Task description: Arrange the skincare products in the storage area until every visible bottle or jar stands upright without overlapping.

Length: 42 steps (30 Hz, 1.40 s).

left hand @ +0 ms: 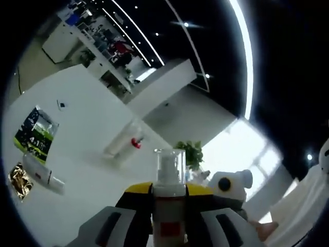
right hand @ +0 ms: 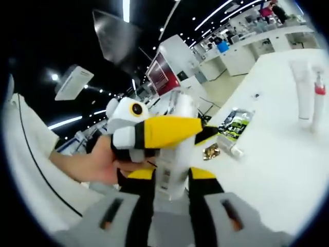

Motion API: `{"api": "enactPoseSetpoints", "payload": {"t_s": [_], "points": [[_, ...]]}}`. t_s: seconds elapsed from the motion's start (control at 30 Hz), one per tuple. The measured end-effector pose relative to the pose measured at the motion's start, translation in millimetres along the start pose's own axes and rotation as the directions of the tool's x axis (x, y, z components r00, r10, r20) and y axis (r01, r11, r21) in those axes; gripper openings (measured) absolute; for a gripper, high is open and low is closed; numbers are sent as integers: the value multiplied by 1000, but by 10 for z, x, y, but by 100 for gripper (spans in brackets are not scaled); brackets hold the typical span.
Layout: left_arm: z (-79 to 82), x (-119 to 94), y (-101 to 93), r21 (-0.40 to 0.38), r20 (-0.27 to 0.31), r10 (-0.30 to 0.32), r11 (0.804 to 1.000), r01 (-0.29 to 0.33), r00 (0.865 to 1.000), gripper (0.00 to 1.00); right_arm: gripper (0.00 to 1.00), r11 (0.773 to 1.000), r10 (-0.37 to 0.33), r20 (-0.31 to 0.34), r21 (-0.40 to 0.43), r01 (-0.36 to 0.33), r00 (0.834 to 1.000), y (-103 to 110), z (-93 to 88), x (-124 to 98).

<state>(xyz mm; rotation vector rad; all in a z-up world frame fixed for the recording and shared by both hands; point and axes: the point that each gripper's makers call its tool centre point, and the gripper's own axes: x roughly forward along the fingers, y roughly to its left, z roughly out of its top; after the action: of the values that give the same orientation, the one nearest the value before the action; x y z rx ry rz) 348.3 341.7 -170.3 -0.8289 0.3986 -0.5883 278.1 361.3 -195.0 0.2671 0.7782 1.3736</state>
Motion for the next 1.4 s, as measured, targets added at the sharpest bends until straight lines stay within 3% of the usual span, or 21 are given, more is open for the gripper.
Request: {"api": "enactPoseSetpoints", "payload": {"t_s": [0.07,0.17,0.23,0.33,0.5,0.63,0.73,0.8,0.87,0.93,1.03,1.1,1.27,1.4], "points": [[33,-20,64,-15,18,67,998,-67,998,24,25,1000,-23,6,5,23,1000,-17,17,1],[75,-48,67,3,34,106,994,-107,994,24,28,993,-88,4,-79,88,996,-47,56,-13],[83,-52,77,32,33,146,989,-147,989,24,32,975,-158,-8,-158,154,987,-100,81,-21],[91,-42,89,61,32,184,981,-186,982,24,33,950,-210,-27,-241,198,977,-107,99,-10],[136,-48,79,25,84,198,979,-200,977,24,31,949,-235,-31,-223,223,971,-126,109,51],[151,-47,76,6,104,197,980,-198,975,24,23,961,-234,-28,-156,227,972,-161,84,61],[155,-56,45,-11,82,151,989,-150,985,24,21,974,-193,-9,-122,190,981,-166,110,4],[138,-40,-55,-2,61,66,998,-66,996,25,21,973,-187,-22,-141,182,982,-152,110,-18],[168,-65,-62,-29,67,53,998,-51,996,26,21,981,-147,-9,-130,144,989,-110,148,-45],[202,-78,-148,-37,63,-11,999,14,998,26,21,991,-88,6,-96,89,996,-47,178,-56],[284,-97,-257,-23,85,-83,996,86,993,27,21,999,-11,50,-49,13,999,40,238,-102],[308,-116,-378,-8,68,-158,987,159,985,27,21,995,100,75,17,-102,992,161,249,-149],[299,-152,-539,-43,33,-271,961,272,962,26,21,957,250,139,115,-266,958,319,268,-277],[255,-151,-564,-6,14,-280,960,280,960,24,21,962,242,141,96,-256,960,326,229,-256]]}}
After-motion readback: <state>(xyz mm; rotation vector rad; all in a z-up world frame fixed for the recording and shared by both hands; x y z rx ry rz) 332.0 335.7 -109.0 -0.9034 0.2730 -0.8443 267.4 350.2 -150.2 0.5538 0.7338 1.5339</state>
